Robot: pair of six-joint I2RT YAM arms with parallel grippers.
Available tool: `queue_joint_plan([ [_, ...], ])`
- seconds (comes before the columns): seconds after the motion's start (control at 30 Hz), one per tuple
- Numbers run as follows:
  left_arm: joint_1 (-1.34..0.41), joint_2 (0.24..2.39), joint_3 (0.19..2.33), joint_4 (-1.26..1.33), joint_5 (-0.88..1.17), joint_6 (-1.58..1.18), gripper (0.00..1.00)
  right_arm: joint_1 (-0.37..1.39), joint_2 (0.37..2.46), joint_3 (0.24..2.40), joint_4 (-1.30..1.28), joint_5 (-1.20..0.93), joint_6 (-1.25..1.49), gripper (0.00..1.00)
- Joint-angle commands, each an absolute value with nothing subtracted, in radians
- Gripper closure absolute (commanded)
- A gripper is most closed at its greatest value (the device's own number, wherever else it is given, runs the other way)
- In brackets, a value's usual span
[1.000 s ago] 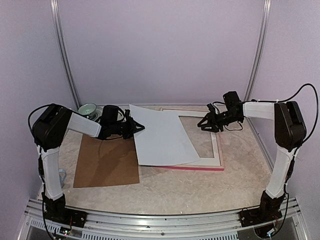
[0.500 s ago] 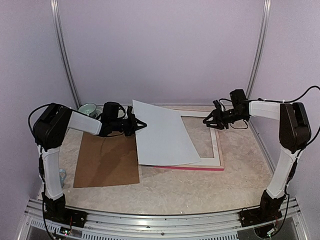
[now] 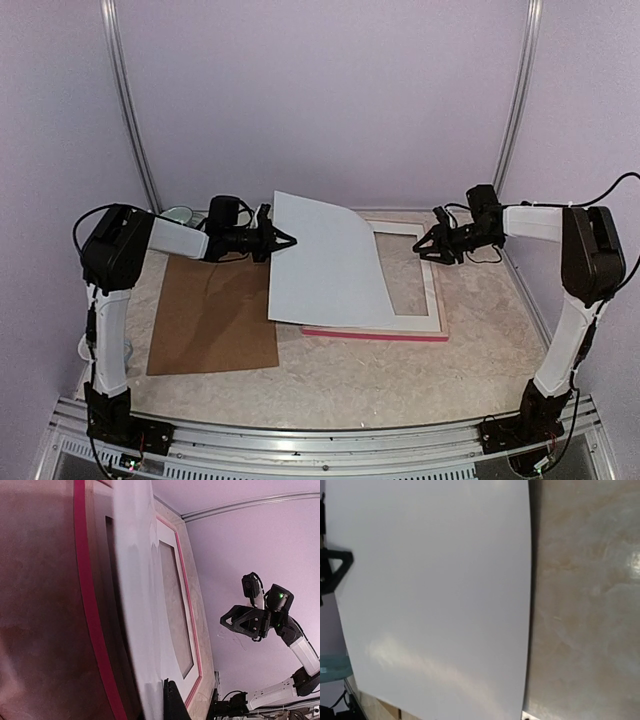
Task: Put the photo into the frame
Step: Place the photo on the mat board.
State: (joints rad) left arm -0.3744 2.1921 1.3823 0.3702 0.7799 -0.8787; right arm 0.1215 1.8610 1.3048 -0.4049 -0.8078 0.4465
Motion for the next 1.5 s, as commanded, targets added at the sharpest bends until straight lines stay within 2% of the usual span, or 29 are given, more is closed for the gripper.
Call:
queue_joint_plan([
  [0.0, -0.374, 2.241, 1.463, 0.367, 0.869, -0.838, 0.99, 0.103, 1.833, 1.284, -0.393, -0.802, 0.43, 0.64],
  [0.47, -0.398, 2.297, 1.529, 0.326, 0.919, -0.815, 0.98, 0.071, 1.83, 1.283, -0.414, -0.622, 0.432, 0.64],
  [0.83, -0.43, 2.347, 1.574, 0.318, 0.907, -0.815, 0.95, 0.067, 1.942, 1.349, -0.409, -0.485, 0.442, 0.64],
  [1.47, -0.465, 2.414, 1.57, 0.538, 0.805, -0.968, 0.94, 0.067, 2.037, 1.367, -0.369, -0.556, 0.414, 0.63],
])
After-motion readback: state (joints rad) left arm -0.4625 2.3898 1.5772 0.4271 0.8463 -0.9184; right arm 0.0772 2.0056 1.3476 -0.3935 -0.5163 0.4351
